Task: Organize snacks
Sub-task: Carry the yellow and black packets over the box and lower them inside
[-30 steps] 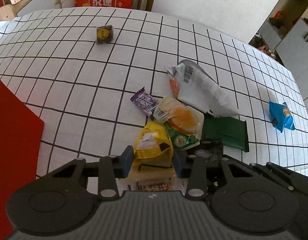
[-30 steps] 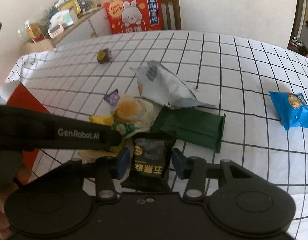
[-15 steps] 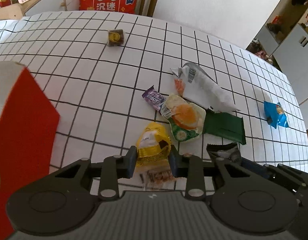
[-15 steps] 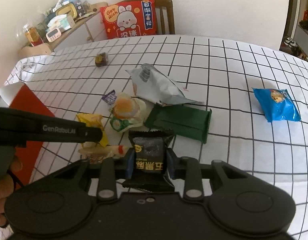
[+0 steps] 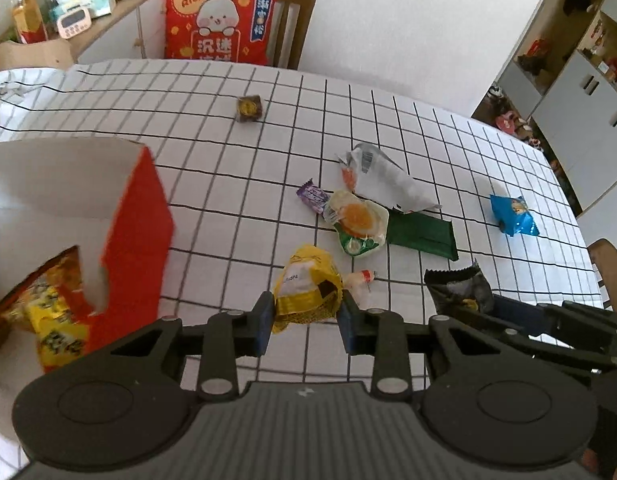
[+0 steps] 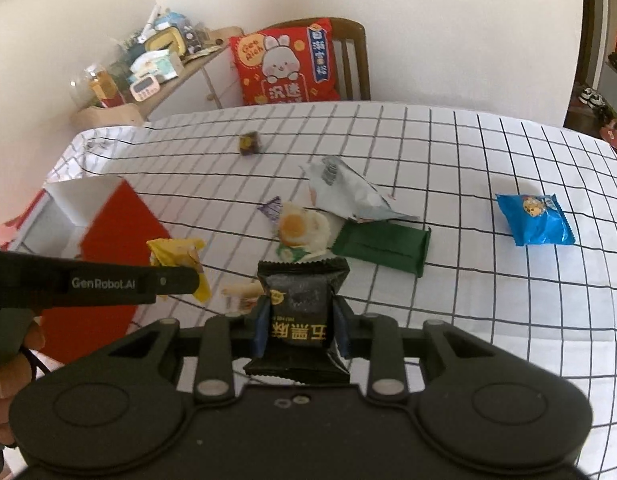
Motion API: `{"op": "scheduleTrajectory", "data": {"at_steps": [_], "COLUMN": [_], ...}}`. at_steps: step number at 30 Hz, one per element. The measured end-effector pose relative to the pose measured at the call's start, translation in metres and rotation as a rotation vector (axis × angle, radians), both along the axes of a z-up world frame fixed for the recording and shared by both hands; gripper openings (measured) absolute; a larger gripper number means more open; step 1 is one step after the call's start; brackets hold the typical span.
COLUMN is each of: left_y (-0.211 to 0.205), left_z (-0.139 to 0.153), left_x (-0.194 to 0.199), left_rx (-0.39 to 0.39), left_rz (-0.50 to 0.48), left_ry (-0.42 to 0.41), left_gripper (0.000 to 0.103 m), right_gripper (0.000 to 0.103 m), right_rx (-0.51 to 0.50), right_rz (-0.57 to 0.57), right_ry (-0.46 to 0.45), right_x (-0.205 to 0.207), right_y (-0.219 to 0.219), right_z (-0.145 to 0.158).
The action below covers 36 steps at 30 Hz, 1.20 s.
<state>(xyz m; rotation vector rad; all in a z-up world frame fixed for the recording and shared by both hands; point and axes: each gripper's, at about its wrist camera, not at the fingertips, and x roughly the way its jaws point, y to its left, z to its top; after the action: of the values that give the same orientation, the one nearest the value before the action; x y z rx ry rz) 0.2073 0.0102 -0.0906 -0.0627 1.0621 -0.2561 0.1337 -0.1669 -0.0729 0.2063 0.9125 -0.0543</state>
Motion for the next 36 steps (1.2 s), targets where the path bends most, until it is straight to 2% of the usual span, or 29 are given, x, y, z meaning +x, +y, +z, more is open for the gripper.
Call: {"op": "scheduleTrajectory", "data": {"at_steps": [19,26,36], "left_y": [0.083,0.122,0.182], "left_z": [0.063,0.078,0.08], "left_x": [-0.063,-0.076,-0.074], "left_rx": [-0.039,-0.033,-0.009], "left_rz": [0.037,0.076,0.168], "left_ry": [-0.06,-0.083,-0.09], "left_gripper": [0.032,0.032,0.032], "right_gripper": [0.031,0.031,0.031], "right_rx": [0.037,0.042,0.014], "right_rz": [0.119,0.174,0.254], "right_ry": [-0.093,-0.102,-0.098], "right_x": [-0.023,-0.019,0.004], "right_y": [0.079,0.117,0.176], "right_z": [0.06,0.069,0.064]}}
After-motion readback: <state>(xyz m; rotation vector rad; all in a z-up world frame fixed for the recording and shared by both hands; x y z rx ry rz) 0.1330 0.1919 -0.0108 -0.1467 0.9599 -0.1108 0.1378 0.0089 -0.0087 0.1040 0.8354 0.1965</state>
